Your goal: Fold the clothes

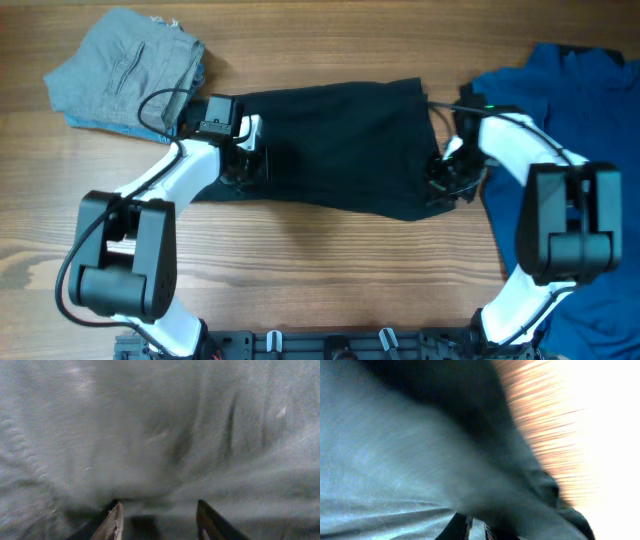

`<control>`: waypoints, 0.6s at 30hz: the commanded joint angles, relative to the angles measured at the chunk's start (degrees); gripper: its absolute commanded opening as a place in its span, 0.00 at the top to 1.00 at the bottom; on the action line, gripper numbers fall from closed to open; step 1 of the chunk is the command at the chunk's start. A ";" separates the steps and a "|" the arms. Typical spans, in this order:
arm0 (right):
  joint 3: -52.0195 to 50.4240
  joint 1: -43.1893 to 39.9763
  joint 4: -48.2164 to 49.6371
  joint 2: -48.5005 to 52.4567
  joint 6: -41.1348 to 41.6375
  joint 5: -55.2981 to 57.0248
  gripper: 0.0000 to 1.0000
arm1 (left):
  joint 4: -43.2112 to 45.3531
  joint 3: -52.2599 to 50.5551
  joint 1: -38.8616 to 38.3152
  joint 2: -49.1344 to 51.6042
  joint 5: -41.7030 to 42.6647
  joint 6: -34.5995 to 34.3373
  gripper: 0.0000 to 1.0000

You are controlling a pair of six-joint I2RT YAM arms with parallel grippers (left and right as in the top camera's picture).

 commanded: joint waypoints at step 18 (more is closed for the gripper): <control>4.94 5.55 6.80 -0.96 -10.86 -4.87 0.72 | -6.01 -2.45 17.35 4.61 9.94 8.28 0.12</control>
